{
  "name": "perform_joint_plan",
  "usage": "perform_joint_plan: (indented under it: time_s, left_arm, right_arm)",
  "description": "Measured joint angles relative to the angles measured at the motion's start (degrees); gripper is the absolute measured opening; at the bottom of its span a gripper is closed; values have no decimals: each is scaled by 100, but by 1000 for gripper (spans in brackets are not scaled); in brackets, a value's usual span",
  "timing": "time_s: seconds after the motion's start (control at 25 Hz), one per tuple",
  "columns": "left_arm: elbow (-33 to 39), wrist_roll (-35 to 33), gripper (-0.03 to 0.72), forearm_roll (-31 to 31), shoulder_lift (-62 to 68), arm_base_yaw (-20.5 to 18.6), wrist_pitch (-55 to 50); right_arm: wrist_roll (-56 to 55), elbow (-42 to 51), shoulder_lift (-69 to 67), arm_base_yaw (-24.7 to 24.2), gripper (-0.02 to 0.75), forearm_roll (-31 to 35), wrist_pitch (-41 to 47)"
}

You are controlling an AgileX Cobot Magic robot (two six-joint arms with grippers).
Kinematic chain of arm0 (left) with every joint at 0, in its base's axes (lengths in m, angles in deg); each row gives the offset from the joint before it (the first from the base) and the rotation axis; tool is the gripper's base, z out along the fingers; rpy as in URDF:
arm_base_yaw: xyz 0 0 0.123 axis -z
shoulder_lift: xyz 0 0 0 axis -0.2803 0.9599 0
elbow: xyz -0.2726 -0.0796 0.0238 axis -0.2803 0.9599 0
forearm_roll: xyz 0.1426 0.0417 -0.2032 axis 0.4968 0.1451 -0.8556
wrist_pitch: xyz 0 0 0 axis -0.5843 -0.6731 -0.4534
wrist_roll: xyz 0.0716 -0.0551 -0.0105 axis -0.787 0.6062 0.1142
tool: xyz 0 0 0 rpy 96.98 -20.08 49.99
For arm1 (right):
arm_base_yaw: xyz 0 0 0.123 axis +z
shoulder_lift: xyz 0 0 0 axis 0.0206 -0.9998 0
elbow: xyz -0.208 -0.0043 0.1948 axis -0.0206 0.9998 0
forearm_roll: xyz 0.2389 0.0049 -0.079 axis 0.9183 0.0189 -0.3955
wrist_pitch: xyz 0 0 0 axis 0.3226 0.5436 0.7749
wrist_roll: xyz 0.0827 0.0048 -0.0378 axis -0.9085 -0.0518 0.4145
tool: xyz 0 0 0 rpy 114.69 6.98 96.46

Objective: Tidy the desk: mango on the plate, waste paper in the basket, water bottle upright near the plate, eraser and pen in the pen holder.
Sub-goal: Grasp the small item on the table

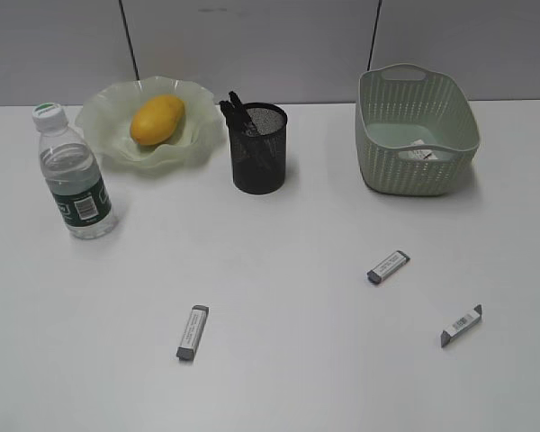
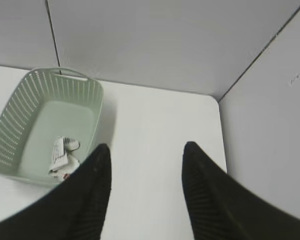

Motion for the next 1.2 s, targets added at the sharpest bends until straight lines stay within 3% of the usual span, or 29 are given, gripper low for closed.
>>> perform_joint_plan:
  time_s: [0.44, 1.2]
  left_arm:
    - [0, 0, 323, 0, 0, 0, 0]
    - [0, 0, 262, 0, 0, 0, 0]
  right_arm:
    - [-17, 2658, 2486, -133, 379, 879, -537]
    - [-22, 4737, 6063, -133, 378, 1250, 562]
